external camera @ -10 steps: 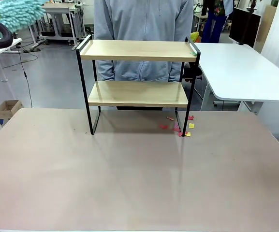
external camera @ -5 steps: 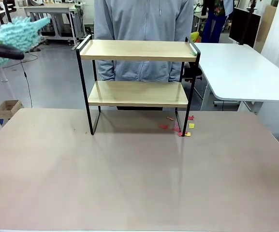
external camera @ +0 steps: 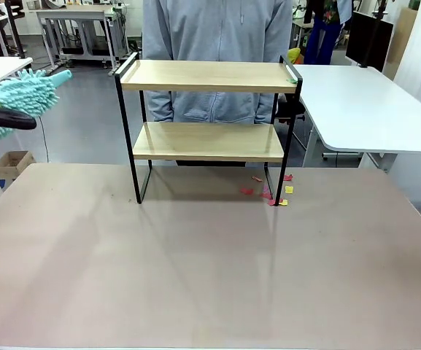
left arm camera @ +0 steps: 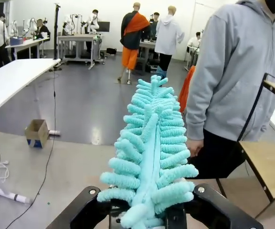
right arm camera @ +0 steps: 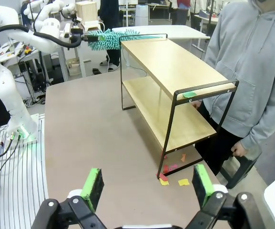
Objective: Clean the shelf.
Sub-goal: Hand the Duster back to the human.
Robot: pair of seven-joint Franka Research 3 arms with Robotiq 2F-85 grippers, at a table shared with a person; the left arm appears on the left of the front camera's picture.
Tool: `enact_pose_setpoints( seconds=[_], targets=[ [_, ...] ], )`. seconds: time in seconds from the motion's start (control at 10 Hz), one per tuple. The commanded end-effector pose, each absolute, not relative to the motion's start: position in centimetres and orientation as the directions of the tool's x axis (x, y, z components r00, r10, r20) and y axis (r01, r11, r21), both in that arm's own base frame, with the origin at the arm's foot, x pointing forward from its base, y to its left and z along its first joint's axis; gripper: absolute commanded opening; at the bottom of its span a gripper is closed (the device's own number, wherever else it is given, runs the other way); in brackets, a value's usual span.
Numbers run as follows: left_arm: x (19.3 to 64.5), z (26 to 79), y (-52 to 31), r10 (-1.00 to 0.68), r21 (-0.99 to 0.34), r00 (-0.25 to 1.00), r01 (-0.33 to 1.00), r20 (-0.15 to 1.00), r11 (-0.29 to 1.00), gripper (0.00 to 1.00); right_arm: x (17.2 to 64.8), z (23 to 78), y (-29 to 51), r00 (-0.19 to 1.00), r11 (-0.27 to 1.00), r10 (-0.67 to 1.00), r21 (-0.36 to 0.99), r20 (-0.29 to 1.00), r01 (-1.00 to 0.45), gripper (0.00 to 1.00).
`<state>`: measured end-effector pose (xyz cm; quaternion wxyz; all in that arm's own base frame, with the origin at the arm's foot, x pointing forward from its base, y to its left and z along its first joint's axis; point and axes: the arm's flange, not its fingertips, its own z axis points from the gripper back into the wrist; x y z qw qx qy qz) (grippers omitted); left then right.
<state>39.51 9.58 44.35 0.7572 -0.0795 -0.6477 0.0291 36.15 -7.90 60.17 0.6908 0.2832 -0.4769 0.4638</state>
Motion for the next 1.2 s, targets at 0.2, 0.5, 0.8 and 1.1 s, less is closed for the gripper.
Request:
enact_pose_setpoints(
  seconds=[0.2,0.5,0.8,1.1],
  targets=[
    [39.0,44.2,9.1,0.135,-0.148,0.163,0.066,0.977,0.987,0.19,36.2,60.5,-7.8,0.12,0.415,0.355,-0.041,0.927,-0.909,1.0],
    [39.0,44.2,9.1,0.135,-0.148,0.163,0.066,0.977,0.987,0.19,36.2,60.5,-7.8,0.12,0.415,0.355,-0.041,0.927,-0.909,1.0],
    [39.0,44.2,9.1,0.135,-0.148,0.163,0.066,0.977,0.987,0.19,36.2,60.5,-7.8,0.12,0.415,0.355,-0.041,0.927,-0.909,1.0],
    [39.0,44.2,9.1,0.135,-0.148,0.163,0.066,0.977,0.987,0.19,36.2,60.5,-7.8,0.12,0.415,0.355,-0.041,0.927,-0.909,1.0]
  ],
)
